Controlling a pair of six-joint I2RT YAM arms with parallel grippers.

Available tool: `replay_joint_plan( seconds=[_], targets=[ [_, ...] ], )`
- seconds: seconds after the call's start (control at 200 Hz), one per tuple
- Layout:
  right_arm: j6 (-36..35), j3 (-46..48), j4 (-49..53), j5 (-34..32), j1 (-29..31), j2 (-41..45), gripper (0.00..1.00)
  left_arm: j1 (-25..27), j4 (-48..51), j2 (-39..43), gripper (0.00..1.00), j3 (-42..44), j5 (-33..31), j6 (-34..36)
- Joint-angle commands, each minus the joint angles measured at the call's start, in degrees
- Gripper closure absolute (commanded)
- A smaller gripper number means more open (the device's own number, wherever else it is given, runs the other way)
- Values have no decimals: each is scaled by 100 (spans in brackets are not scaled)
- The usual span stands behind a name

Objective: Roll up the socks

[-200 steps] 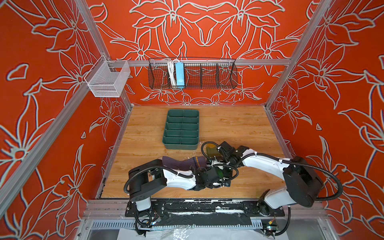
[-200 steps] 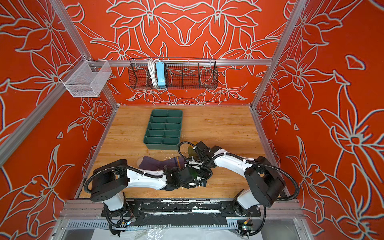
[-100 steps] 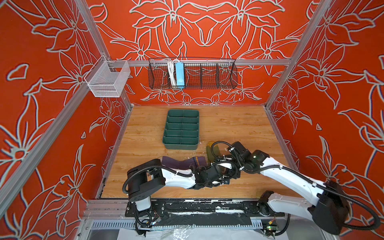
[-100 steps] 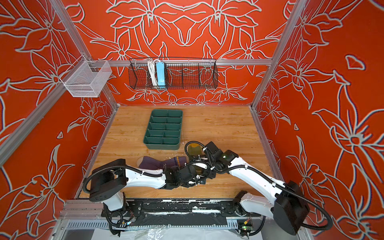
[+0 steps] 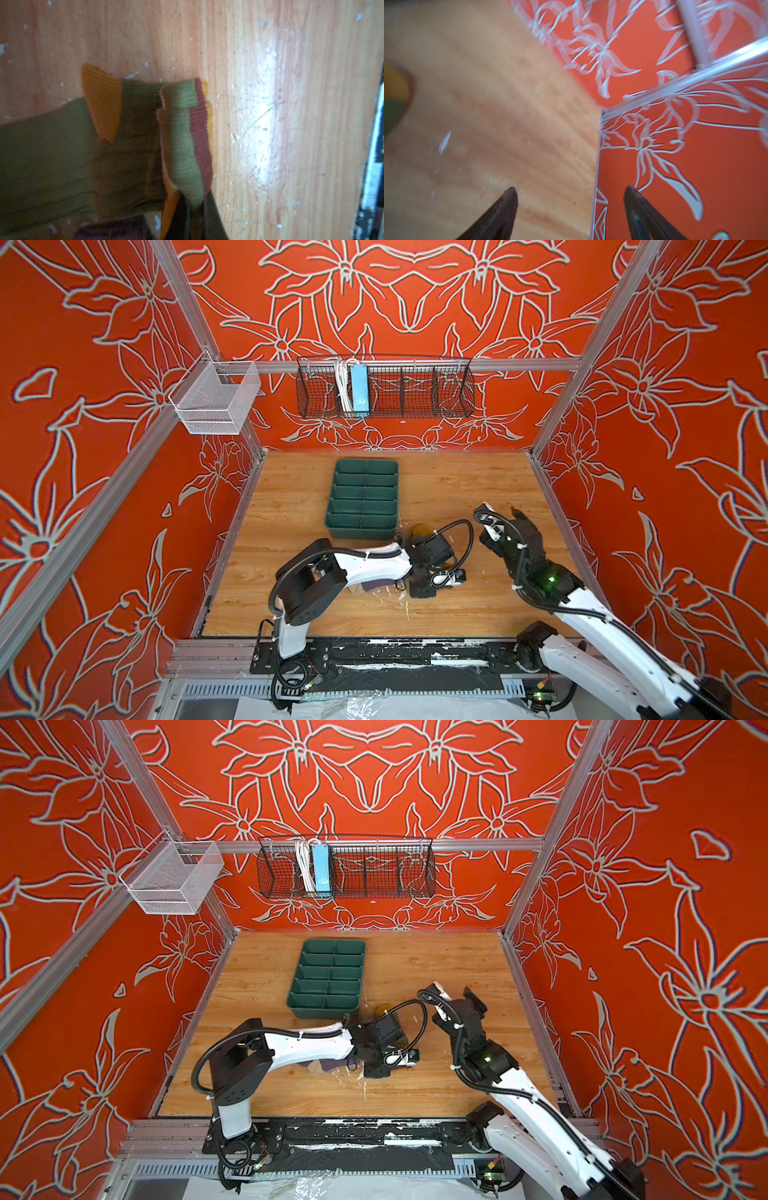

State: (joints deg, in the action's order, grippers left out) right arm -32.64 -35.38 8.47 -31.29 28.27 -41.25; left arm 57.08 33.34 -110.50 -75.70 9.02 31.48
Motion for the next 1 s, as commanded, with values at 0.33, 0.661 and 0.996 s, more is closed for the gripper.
replay_joint_plan(
  seconds=[0.33,0.661,0.996],
  targets=[
    [-723,-30,2923,4266,318,1878,29,-770,1529,-1342,100,-924,2041,-751],
    [-1733,688,2688,2841,2340,430,28,-883,1631,-1527,100,-1031,2117,-719],
    [-2317,961,967,2660,2429,-1280,28,-882,1615,-1655,100,-1037,2172,-713]
  ],
)
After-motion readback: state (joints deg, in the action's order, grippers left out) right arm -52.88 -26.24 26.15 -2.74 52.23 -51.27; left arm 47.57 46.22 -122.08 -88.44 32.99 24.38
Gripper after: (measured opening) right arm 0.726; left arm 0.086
